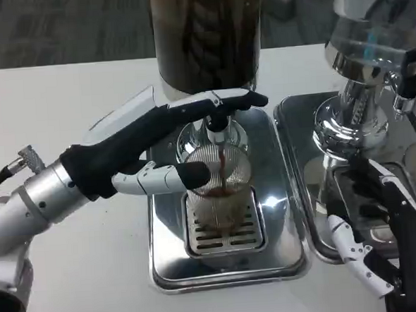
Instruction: Grasp the cup under the faucet to collect the drink, then remove the cup.
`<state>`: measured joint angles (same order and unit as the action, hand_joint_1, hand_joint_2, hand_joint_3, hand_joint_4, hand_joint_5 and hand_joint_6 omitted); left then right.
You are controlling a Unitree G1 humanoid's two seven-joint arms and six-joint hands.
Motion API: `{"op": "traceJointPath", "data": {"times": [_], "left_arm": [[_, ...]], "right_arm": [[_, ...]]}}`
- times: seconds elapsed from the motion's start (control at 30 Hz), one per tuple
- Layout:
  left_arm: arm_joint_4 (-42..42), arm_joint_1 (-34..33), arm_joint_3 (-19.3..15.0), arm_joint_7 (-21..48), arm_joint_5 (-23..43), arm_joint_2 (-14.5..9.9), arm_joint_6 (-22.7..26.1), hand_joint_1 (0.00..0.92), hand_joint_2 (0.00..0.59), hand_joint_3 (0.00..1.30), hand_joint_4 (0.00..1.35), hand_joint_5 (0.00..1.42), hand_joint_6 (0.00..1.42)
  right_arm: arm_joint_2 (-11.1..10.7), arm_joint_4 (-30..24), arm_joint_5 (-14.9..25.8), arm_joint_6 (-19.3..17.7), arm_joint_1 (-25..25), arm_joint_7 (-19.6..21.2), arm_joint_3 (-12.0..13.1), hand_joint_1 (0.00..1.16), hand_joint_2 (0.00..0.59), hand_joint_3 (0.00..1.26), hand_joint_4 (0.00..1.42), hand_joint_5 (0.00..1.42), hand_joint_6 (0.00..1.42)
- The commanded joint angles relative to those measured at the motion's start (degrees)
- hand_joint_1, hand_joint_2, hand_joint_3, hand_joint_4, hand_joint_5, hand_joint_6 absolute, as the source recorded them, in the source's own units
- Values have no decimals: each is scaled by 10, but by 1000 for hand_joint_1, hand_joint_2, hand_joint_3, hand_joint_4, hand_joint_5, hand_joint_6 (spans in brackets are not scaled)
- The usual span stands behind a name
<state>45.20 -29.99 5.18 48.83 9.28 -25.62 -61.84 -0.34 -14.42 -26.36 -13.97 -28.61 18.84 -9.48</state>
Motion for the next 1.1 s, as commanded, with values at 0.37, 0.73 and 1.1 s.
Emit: {"op": "traceJointPath", "data": {"times": [0.37, 0.73, 1.1], "left_arm": [[10, 11, 18, 4, -26, -16, 3, 0, 116, 230, 137, 164, 220], [9, 11, 18, 1, -28, -21, 1, 0, 116, 232, 137, 164, 219], [3, 13, 19, -2, -30, -25, -2, 0, 125, 232, 147, 164, 219]], "right_arm": [[-48, -62, 48, 102, 50, -147, 9, 712, 171, 15, 38, 57, 170], [-86, -55, 46, 151, 97, -209, 8, 736, 144, 0, 0, 0, 99], [-95, -28, 56, 158, 140, -228, 10, 739, 142, 0, 0, 0, 96]]}}
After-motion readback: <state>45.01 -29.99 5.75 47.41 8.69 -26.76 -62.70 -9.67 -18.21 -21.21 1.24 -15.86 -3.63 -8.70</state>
